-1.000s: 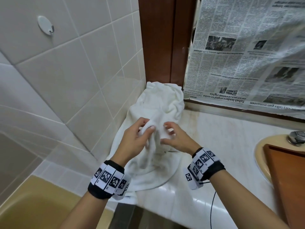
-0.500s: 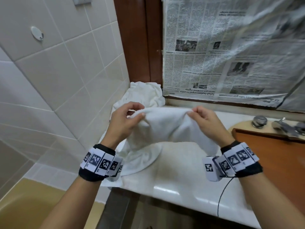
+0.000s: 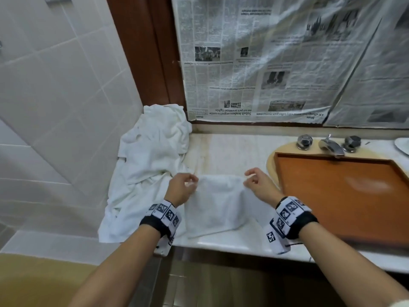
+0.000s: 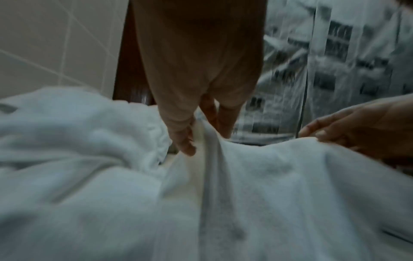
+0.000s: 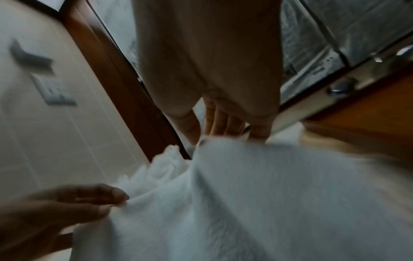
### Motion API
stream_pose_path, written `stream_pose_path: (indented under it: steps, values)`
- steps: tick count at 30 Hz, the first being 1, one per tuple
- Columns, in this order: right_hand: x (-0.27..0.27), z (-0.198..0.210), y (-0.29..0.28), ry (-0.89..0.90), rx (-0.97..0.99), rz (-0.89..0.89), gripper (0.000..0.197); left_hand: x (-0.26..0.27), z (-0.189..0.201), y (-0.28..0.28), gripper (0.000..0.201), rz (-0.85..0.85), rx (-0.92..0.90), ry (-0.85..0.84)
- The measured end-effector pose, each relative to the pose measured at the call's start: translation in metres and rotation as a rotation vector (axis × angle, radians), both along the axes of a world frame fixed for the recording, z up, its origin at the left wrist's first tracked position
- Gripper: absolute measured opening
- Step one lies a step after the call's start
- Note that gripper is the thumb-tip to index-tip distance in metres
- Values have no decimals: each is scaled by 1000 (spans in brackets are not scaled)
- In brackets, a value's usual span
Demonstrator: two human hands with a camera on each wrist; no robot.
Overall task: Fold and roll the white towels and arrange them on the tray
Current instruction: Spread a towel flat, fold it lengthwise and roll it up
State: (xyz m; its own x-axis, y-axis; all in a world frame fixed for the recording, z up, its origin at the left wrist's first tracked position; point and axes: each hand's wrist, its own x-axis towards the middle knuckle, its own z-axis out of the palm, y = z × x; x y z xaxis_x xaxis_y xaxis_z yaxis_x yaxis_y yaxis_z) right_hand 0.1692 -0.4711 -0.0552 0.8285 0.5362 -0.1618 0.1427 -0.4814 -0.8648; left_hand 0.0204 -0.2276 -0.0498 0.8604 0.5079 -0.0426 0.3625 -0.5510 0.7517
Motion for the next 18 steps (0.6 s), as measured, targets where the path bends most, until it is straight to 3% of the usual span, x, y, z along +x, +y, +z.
stream_pose_path:
  steps: [2,6,9,11,18]
  values:
    - [-8,-26,-13,-66,-123,34,34,-7,-28,-5,30,-79,94,147]
    - [-28,-54,-45,-294,-437,129,44,-38,-64,-21,51,-272,204,220]
    - [-43,-74,-60,-253,-678,253,56,-62,-87,-21,71,-423,349,429]
    - [-52,-85,-61,-246,-727,281,64,-69,-98,-18,79,-437,381,463]
    - [-79,-94,-42,-252,-573,67,36,-80,-106,-9,44,-500,199,243]
